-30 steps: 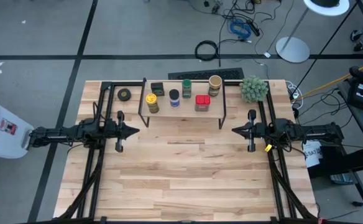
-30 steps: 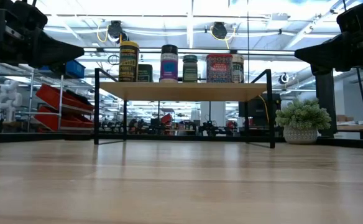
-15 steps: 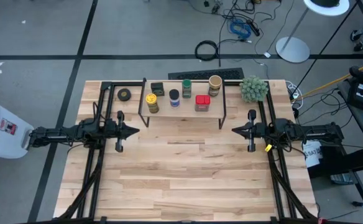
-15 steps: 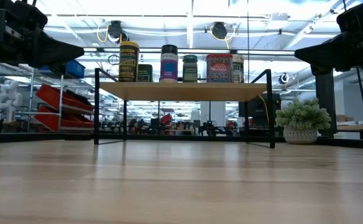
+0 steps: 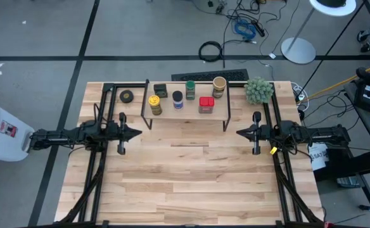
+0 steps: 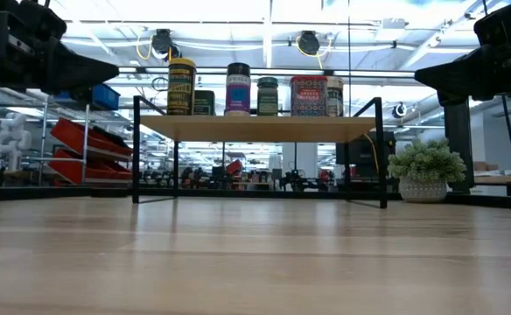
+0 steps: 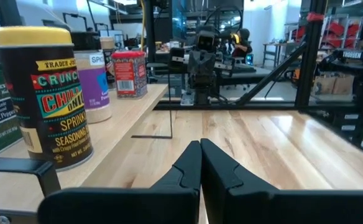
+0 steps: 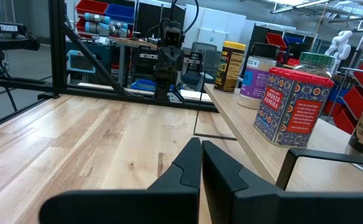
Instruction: Shelf spices
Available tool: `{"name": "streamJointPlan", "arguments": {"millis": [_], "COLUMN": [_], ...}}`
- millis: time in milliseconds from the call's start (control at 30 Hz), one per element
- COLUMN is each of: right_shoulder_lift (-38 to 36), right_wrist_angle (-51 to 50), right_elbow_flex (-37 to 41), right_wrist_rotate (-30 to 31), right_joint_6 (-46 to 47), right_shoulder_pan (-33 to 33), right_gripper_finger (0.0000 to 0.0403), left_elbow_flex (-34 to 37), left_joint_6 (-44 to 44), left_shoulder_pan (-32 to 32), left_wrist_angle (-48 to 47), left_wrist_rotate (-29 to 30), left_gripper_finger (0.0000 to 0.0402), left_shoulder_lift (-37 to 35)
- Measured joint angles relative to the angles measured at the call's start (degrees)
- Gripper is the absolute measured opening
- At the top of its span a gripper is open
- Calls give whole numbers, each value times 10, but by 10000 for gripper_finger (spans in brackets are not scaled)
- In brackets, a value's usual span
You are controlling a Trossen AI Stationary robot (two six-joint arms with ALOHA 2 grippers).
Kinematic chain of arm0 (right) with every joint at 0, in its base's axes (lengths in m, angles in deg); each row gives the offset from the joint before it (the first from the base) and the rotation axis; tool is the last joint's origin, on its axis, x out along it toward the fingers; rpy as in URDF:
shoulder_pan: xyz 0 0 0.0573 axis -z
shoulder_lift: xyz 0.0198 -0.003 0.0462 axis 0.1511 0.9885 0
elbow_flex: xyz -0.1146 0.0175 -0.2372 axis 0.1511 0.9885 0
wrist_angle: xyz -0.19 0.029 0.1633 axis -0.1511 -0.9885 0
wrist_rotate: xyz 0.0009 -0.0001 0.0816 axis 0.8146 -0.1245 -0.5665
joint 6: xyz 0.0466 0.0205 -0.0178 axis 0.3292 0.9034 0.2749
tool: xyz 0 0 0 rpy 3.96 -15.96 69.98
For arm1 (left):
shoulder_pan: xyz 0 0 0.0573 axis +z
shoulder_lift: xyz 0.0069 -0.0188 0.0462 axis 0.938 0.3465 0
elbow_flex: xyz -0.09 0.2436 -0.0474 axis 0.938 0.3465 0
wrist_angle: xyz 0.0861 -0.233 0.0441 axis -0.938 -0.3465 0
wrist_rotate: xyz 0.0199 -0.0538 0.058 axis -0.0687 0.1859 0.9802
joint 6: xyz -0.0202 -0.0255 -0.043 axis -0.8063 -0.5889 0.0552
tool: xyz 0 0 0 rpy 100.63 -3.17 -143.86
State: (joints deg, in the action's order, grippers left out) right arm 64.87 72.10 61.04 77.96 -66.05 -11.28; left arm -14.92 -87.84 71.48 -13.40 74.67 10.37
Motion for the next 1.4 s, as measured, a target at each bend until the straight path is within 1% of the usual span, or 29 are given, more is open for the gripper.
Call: {"name": "streamJointPlan", "arguments": {"millis": [233, 300, 400, 500, 633, 733, 867, 1000, 1133, 1233, 1400], "right_shoulder_lift": [0, 0, 0, 0, 0, 0, 0, 0, 0, 0, 0], "right_wrist_angle": [2, 2, 2, 2, 2, 2, 2, 3, 2, 3, 9], "right_elbow_flex": [0, 0, 0, 0, 0, 0, 0, 0, 0, 0, 0], "right_wrist_rotate": [1, 1, 0, 0, 0, 0, 0, 0, 0, 0, 0], "right_joint_6": [-11, -2, 5, 5, 6, 20, 44, 53, 75, 96, 97], "right_shoulder_pan": [0, 0, 0, 0, 0, 0, 0, 0, 0, 0, 0], "right_gripper_finger": [0, 0, 0, 0, 0, 0, 0, 0, 0, 0, 0], "left_elbow_flex": [-64, -93, -144, -200, -282, -347, -441, -520, -573, -598, -638], "left_joint_6": [-8, 0, 1, 1, 4, 15, 63, 87, 92, 92, 90], "left_shoulder_pan": [0, 0, 0, 0, 0, 0, 0, 0, 0, 0, 0], "left_wrist_angle": [-4, -22, -72, -114, -138, -161, -208, -242, -248, -251, -275], "left_wrist_rotate": [8, 15, 47, 63, 67, 67, 70, 77, 85, 93, 101], "left_gripper_finger": [4, 4, 4, 4, 12, 34, 67, 88, 95, 96, 96], "left_shoulder_lift": [6, 14, 34, 61, 105, 142, 200, 256, 295, 318, 352]}}
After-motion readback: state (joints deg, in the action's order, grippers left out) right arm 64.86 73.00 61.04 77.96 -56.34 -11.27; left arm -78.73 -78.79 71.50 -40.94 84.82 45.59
